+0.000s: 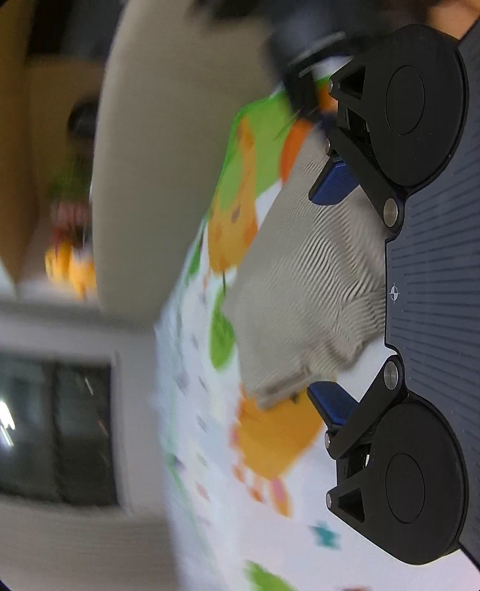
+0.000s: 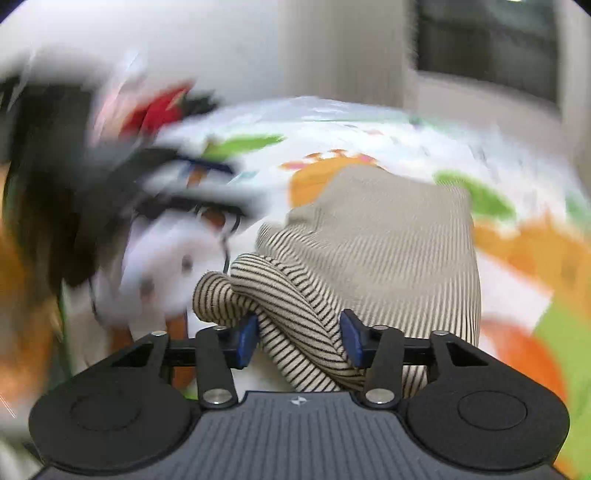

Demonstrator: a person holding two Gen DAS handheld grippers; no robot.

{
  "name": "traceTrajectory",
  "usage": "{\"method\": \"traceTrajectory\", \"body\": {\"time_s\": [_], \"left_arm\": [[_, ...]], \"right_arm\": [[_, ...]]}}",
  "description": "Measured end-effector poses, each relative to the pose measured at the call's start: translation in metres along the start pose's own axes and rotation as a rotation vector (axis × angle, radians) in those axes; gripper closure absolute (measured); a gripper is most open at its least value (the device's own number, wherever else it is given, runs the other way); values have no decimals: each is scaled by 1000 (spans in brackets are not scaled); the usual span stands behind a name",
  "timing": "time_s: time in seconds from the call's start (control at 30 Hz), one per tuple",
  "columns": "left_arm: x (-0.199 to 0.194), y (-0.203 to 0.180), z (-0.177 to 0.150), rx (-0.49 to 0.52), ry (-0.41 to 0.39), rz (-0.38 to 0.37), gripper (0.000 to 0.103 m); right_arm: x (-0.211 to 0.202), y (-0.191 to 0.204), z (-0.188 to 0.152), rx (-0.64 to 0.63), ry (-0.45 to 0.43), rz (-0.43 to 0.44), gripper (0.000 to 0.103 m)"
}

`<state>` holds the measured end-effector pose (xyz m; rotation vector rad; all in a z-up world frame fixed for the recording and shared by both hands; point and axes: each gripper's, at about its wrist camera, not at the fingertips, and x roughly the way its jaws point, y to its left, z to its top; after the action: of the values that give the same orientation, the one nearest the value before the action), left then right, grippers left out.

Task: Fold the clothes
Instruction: 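Grasp the bundle edge with the right gripper and lift it while the left gripper grips the other side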

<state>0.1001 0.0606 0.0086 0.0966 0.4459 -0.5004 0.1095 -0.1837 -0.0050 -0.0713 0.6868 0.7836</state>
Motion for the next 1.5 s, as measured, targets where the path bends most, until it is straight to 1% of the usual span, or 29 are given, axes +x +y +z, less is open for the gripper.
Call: {"method": "traceTrajectory", "body": {"time_s": [0.03, 0.1, 0.13, 0.2, 0.27, 0.3, 0.33, 0.5, 0.53, 0.57, 0.63, 0.67, 0.7, 0.73, 0.77, 0.8, 0.83, 0.87, 0.93, 0.97, 1.03, 1.1, 1.2, 1.27, 1.37, 1.47, 1.5], "left_arm": [[-6, -4, -1, 48, -7, -22, 0], [-5, -20, -7, 159, 21, -64, 0], [0, -28, -11, 213, 46, -68, 0], [15, -45, -20, 339, 89, -35, 0], [34, -56, -27, 451, 92, 38, 0], [43, -59, -28, 484, 83, 67, 0], [51, -61, -28, 510, 73, 77, 0], [83, -78, -29, 649, 81, 21, 0], [86, -77, -29, 644, 87, 11, 0], [89, -77, -28, 639, 93, 2, 0], [90, -78, -29, 636, 90, -17, 0], [89, -78, -30, 637, 84, -27, 0], [87, -79, -31, 639, 77, -36, 4], [86, -80, -32, 640, 71, -46, 14], [85, -81, -34, 641, 64, -55, 20], [84, -81, -34, 639, 58, -65, 25], [84, -79, -33, 620, 54, -78, 30], [84, -76, -31, 593, 52, -92, 32], [89, -58, -19, 450, 63, -141, 39], [92, -45, -10, 354, 69, -171, 40], [95, -24, 3, 206, 60, -202, 41], [94, -7, 13, 98, 46, -220, 41], [97, 16, 22, -31, 31, -241, 41], [101, 30, 24, -64, 27, -243, 41], [102, 40, 19, -57, 50, -237, 40], [99, 39, 10, -8, 85, -242, 38], [98, 38, 7, 11, 96, -244, 38]], "right_arm": [[-2, -10, 2, 77, -6, 23, 60], [-1, -25, 4, 194, -6, 61, 61], [0, -28, 2, 231, -4, 75, 61], [1, -32, 0, 282, -2, 94, 61], [1, -38, 0, 299, -3, 102, 61], [1, -39, -1, 302, -3, 102, 61], [1, -39, -2, 303, -3, 99, 61], [-12, -40, 8, 225, 3, 55, 59], [-20, -40, 11, 196, -11, 37, 56], [-32, -42, 13, 162, -31, 1, 53], [-57, -49, 14, 87, -74, -106, 39], [-69, -52, 13, 37, -93, -172, 36], [-78, -53, 9, -31, -103, -249, 31], [-84, -53, 4, -102, -96, -320, 26], [-86, -54, -3, -167, -78, -379, 25], [-84, -57, -11, -209, -54, -413, 25], [-81, -61, -19, -233, -30, -428, 25], [-77, -64, -27, -257, -6, -443, 25], [-67, -68, -39, -280, 26, -448, 25], [-61, -67, -44, -294, 30, -446, 25], [-49, -65, -50, -343, 16, -452, 24], [-35, -62, -52, -402, -14, -465, 19], [-10, -56, -44, -497, -75, -467, 18], [10, -52, -33, -581, -108, -453, 18], [43, -41, -20, -737, -142, -442, 18], [65, -29, -16, -909, -172, -415, 18], [69, -27, -16, -945, -152, -390, 21]]}}
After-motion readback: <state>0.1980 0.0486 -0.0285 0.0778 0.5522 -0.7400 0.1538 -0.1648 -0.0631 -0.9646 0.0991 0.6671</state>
